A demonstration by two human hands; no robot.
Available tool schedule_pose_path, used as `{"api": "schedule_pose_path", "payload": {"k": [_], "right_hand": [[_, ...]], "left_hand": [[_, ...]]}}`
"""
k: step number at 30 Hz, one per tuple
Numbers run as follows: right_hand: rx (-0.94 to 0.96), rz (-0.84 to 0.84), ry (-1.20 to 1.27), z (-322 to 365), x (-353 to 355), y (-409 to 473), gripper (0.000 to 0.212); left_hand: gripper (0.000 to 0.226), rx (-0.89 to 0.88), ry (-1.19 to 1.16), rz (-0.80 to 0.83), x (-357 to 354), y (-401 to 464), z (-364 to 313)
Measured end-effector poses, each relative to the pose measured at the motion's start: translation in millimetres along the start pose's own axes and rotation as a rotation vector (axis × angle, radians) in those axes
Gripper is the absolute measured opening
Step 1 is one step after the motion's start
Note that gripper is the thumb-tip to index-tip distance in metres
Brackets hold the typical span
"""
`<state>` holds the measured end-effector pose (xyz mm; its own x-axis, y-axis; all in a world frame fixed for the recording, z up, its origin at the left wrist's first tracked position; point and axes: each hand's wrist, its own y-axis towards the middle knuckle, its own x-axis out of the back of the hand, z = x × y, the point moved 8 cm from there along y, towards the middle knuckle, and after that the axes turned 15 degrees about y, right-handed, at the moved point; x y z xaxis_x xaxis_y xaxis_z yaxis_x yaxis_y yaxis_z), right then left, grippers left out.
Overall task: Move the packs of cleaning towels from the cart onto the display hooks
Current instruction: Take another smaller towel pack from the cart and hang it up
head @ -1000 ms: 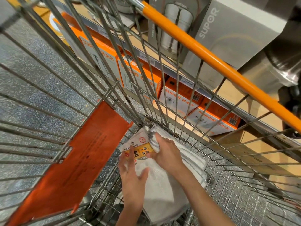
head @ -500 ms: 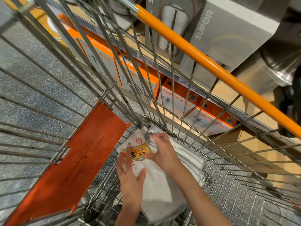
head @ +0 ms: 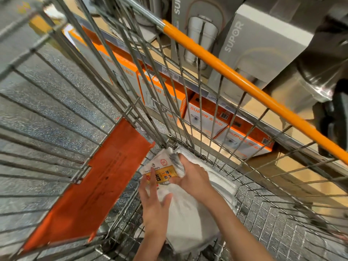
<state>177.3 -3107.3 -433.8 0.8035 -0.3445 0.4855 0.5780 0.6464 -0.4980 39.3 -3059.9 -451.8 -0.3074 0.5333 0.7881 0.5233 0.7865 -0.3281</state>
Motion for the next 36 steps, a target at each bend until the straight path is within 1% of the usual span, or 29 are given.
{"api": "schedule_pose_path", "payload": {"k": [3,6,8,10,13,16,19,20,22,23,24,26,29,31,33,34,35,36], "right_hand": [[-0.007,-0.062,0.067,5,12,-13,0.051],[-0.027,-0.118,0.131,12,29,-30,0.056],[-0.042,-0.156,0.193,19,44,-43,0.056],[-0.046,-0.187,0.273,29,59,-56,0.059],[-0.017,-0.220,0.369,54,83,-76,0.067],[0.057,-0.256,0.432,89,111,-97,0.068],[0.150,-0.301,0.483,126,142,-121,0.075],[0.173,-0.323,0.526,139,154,-129,0.074],[0.225,-0.357,0.598,168,178,-146,0.065],[0.246,-0.363,0.627,184,189,-154,0.062],[0.264,-0.366,0.661,199,199,-162,0.064],[0.319,-0.380,0.732,230,220,-179,0.067],[0.350,-0.390,0.788,268,242,-200,0.074],[0.386,-0.366,0.818,294,252,-209,0.076],[0.395,-0.328,0.848,318,258,-216,0.095],[0.393,-0.306,0.861,330,259,-218,0.100],[0.402,-0.279,0.868,341,261,-220,0.097],[0.421,-0.246,0.870,352,261,-222,0.088]], "left_hand": [[0.085,-0.027,-0.033,0.053,8,0,-7],[0.088,-0.103,-0.037,0.067,24,-7,-25],[0.091,-0.144,-0.099,0.073,38,-14,-44],[0.092,-0.174,-0.107,0.065,53,-20,-58],[0.091,-0.268,-0.085,0.006,82,-27,-83],[0.087,-0.404,-0.108,-0.111,121,-37,-110],[0.093,-0.470,-0.112,-0.212,166,-42,-141],[0.089,-0.510,-0.142,-0.254,184,-46,-153],[0.077,-0.600,-0.221,-0.350,222,-56,-174],[0.073,-0.618,-0.261,-0.363,239,-60,-183],[0.072,-0.608,-0.292,-0.342,255,-61,-190],[0.073,-0.566,-0.282,-0.306,286,-60,-201],[0.065,-0.521,-0.305,-0.291,335,-63,-213],[0.068,-0.529,-0.355,-0.273,366,-66,-221],[0.071,-0.552,-0.383,-0.237,392,-68,-227],[0.074,-0.580,-0.390,-0.224,405,-70,-230],[0.077,-0.603,-0.391,-0.218,417,-73,-231],[0.076,-0.606,-0.391,-0.217,430,-75,-230]]}}
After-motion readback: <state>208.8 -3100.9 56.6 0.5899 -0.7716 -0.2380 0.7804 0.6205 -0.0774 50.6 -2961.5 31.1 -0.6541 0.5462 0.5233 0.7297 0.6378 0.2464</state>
